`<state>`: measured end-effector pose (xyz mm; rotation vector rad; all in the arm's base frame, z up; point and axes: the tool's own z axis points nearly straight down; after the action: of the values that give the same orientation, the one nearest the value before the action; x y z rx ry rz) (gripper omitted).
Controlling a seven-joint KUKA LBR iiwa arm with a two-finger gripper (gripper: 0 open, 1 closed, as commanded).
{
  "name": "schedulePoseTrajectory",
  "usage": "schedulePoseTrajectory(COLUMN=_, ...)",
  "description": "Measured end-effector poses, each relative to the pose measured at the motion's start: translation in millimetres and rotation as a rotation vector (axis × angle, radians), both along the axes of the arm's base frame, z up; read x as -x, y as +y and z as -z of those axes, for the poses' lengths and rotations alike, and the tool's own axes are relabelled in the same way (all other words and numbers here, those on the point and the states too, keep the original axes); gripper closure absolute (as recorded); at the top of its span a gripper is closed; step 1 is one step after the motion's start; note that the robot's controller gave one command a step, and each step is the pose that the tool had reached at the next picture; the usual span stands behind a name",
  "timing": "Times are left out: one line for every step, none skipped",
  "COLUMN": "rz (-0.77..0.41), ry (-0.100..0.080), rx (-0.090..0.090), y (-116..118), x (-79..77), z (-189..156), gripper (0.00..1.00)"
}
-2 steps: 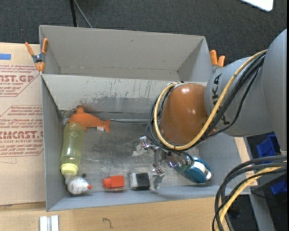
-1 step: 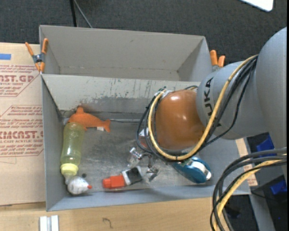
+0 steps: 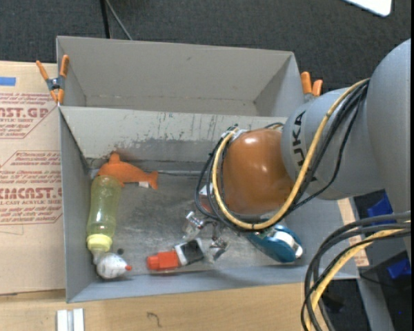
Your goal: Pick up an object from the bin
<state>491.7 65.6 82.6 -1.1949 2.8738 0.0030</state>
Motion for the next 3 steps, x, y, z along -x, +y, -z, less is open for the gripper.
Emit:
schedulePoseTrajectory(rz=0.026, ry=0.028, rx=0.012, y=11.7, x=-2.7, z=-20.0, gripper=1.00)
schedulePoseTrajectory(rz=0.064, ry=0.024, rx=0.010, y=16.0, x=-11.6, z=-31.6, gripper=1.00)
schedulePoseTrajectory(rz=0.073, ry=0.028, rx=0.010, y=13.8, x=-3.8, z=-37.5, gripper=1.00)
